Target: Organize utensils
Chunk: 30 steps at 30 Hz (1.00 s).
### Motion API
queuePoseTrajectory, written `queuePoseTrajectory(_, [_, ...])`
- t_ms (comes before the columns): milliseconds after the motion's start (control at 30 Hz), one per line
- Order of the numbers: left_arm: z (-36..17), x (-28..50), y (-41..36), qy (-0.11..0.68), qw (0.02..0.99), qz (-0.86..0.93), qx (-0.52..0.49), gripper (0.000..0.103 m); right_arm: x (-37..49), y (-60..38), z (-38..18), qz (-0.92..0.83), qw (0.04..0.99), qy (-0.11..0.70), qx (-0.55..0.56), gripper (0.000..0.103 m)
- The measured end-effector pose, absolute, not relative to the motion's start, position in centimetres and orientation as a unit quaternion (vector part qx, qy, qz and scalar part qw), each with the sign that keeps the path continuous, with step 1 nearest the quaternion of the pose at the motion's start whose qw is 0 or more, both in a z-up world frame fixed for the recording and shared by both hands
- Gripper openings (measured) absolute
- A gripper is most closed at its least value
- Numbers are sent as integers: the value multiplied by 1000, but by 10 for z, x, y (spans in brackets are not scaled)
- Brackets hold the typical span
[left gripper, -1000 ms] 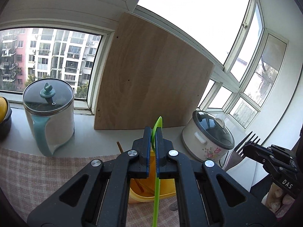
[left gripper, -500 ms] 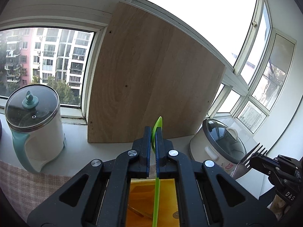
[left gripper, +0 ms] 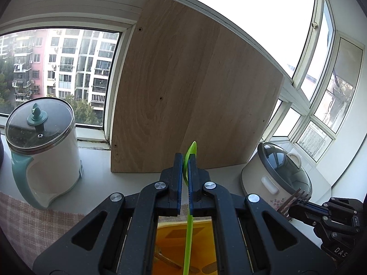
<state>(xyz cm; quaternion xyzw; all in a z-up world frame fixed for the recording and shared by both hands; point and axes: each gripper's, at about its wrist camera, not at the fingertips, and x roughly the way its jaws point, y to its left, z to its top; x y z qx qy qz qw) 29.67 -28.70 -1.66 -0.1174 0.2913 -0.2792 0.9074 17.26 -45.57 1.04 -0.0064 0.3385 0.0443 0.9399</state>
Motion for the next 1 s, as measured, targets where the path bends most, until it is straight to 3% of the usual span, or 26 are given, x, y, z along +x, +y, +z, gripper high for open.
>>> queuePoseTrajectory(300, [-16, 295, -288, 299, 905, -281, -111, 3, 177, -452, 0, 56, 934, 354, 0, 5])
queuePoseTrajectory(467, [-16, 291, -287, 304, 903, -283, -110, 29, 178, -453, 2, 61, 934, 353, 12, 8])
queuePoseTrajectory(600, [-15, 287, -286, 307, 902, -284, -109, 29, 178, -451, 0, 60, 933, 354, 14, 15])
queuePoseTrajectory(1000, [-7, 271, -275, 303, 905, -284, -96, 29, 166, -445, 2, 44, 933, 358, 18, 15])
